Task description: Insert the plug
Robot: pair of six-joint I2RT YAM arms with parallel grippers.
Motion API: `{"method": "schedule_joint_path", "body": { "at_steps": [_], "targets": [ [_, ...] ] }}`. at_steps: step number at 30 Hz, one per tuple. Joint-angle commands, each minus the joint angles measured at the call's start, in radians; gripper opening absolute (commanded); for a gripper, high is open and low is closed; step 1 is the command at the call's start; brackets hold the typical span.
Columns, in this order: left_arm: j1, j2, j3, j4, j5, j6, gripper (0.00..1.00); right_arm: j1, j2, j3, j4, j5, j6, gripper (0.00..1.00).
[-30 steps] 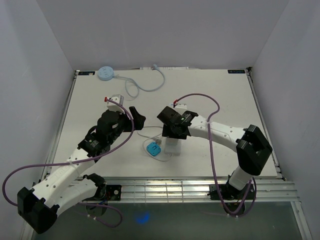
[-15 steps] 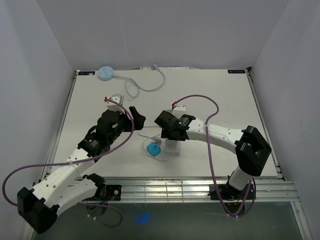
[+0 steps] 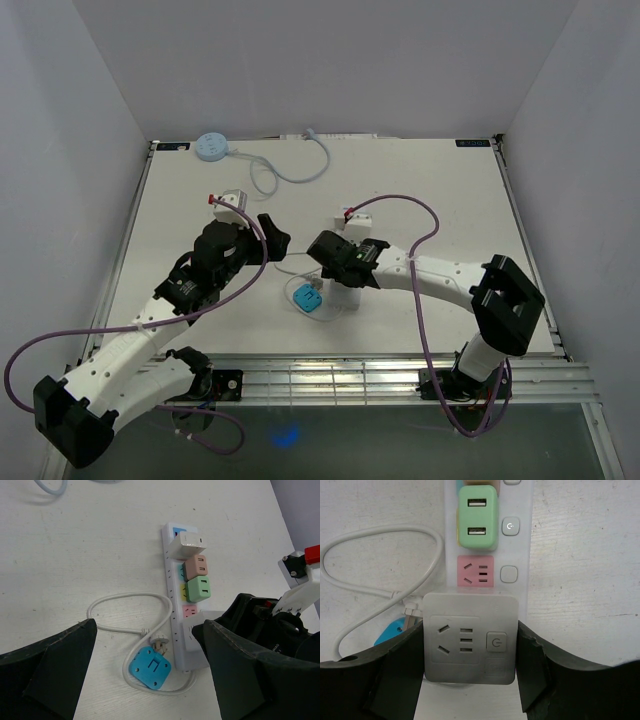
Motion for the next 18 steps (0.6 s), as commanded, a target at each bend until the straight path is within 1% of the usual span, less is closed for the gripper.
{"method": "schedule_joint_path", "body": {
  "at_steps": [1, 7, 13, 16, 18],
  "targets": [
    [0.002, -0.03, 0.034, -0.013, -0.012, 0.001, 0.98, 0.005, 0.109, -0.034, -0.116, 0.046, 0.03, 0.08],
    [0.002, -0.034, 0.028, -0.015, -0.01, -0.002, 0.98, 0.017, 0.088, -0.131, -0.031, 0.08, 0.044, 0.08],
    [0.002, -0.033, 0.03, -0.013, -0.01, -0.004, 0.98, 0.04, 0.143, -0.108, -0.093, 0.123, 0.079, 0.08],
    [0.002, -0.03, 0.03, -0.015, -0.006, -0.005, 0.98, 0.04, 0.152, -0.108, -0.067, 0.114, 0.031, 0.08],
    [0.002, -0.03, 0.03, -0.016, -0.006, -0.005, 0.98, 0.042, 0.172, -0.094, -0.099, 0.134, 0.033, 0.08]
  ]
}}
